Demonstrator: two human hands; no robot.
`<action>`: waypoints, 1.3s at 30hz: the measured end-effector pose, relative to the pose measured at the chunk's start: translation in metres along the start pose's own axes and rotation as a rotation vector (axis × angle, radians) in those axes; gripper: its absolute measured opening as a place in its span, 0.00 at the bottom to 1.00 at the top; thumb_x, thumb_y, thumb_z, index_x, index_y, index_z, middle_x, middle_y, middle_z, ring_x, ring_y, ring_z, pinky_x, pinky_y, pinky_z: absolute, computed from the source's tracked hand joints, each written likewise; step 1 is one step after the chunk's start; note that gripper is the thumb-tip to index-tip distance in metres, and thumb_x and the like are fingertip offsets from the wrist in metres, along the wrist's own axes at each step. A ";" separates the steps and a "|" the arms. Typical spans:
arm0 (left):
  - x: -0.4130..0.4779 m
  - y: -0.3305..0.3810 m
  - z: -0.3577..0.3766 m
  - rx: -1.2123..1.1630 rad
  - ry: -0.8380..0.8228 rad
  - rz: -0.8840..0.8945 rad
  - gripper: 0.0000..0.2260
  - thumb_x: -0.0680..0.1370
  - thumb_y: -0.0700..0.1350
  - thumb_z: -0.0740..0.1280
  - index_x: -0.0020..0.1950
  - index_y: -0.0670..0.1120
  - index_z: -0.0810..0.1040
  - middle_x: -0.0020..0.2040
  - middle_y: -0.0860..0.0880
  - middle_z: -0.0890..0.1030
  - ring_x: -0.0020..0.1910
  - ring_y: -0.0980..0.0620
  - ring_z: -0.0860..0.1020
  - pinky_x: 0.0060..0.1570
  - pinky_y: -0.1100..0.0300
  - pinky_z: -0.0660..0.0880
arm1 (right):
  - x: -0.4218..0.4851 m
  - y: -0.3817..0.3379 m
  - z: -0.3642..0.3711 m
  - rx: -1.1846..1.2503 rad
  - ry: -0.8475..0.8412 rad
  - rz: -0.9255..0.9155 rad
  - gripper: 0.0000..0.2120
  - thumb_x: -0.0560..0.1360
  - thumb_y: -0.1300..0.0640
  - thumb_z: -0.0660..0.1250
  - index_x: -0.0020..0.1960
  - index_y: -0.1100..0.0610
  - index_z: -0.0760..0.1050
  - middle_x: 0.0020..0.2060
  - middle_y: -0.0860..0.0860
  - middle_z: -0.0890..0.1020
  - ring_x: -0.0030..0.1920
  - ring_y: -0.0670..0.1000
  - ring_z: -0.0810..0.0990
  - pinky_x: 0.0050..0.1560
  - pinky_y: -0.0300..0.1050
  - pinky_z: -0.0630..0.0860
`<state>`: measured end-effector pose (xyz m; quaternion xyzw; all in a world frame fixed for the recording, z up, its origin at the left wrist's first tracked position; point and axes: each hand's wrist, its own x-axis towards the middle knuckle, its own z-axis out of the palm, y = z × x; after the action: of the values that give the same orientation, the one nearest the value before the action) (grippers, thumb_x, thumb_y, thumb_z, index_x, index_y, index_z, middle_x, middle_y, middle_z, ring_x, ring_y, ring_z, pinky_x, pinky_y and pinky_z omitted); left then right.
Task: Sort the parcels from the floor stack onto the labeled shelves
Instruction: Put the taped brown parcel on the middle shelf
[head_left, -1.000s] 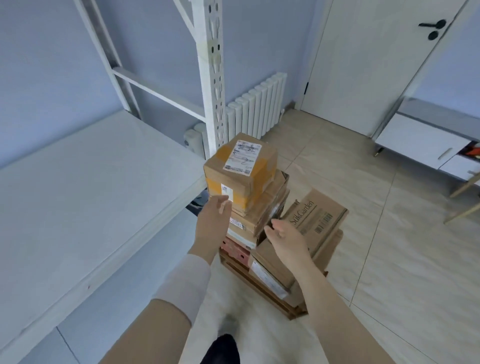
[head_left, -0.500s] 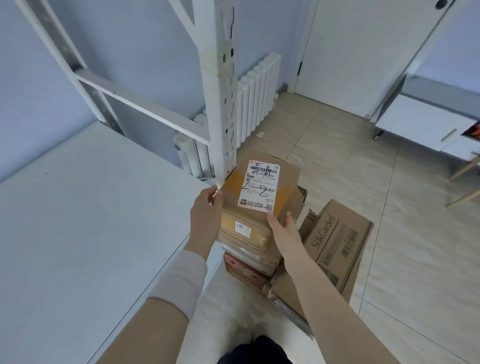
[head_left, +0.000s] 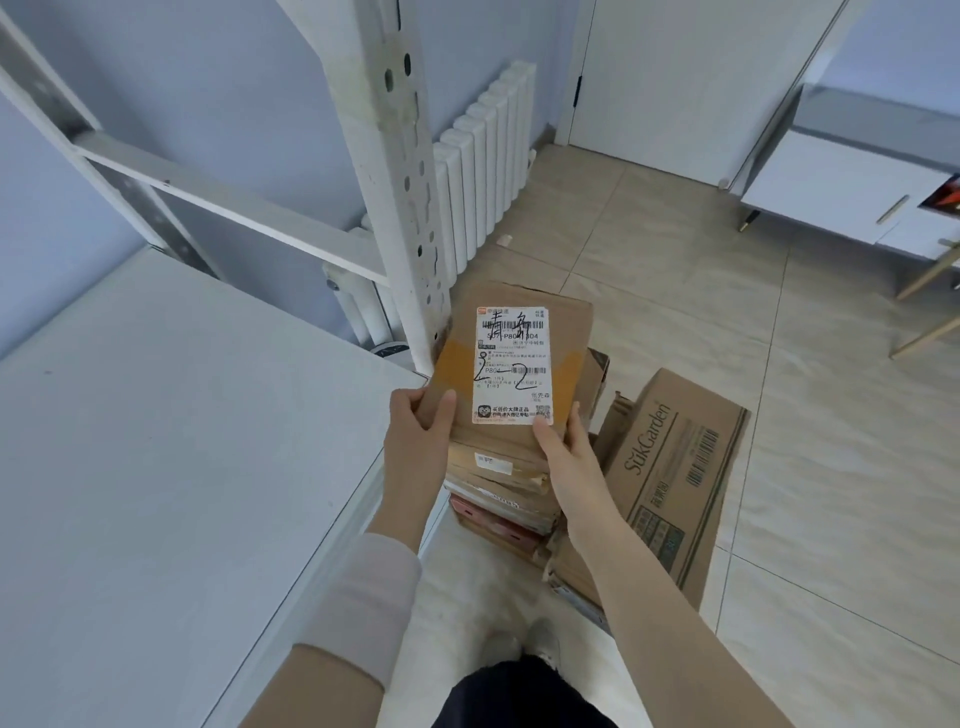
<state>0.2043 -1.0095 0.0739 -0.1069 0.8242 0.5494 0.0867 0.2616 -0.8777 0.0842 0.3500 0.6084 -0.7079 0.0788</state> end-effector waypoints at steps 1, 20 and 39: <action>-0.005 0.002 0.003 -0.033 -0.009 -0.006 0.12 0.78 0.52 0.63 0.55 0.46 0.68 0.45 0.56 0.74 0.43 0.61 0.73 0.41 0.66 0.69 | -0.002 0.001 -0.005 0.008 0.007 -0.019 0.32 0.78 0.46 0.60 0.76 0.43 0.47 0.73 0.43 0.62 0.71 0.49 0.64 0.72 0.48 0.60; -0.188 0.089 0.216 -0.075 -0.686 0.254 0.18 0.78 0.47 0.65 0.66 0.48 0.68 0.60 0.52 0.76 0.60 0.54 0.74 0.59 0.58 0.73 | -0.123 0.050 -0.262 0.355 0.622 -0.286 0.25 0.78 0.45 0.59 0.74 0.45 0.60 0.67 0.44 0.73 0.65 0.44 0.71 0.57 0.36 0.67; -0.541 0.100 0.446 -0.001 -1.450 0.522 0.13 0.76 0.44 0.67 0.57 0.48 0.67 0.57 0.51 0.76 0.53 0.56 0.75 0.45 0.78 0.70 | -0.361 0.191 -0.527 0.611 1.389 -0.320 0.21 0.80 0.47 0.55 0.72 0.41 0.61 0.65 0.41 0.74 0.66 0.42 0.69 0.61 0.38 0.63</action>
<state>0.7087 -0.5162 0.1338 0.4778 0.5597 0.4849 0.4726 0.8435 -0.5553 0.1361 0.6276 0.3393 -0.4651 -0.5240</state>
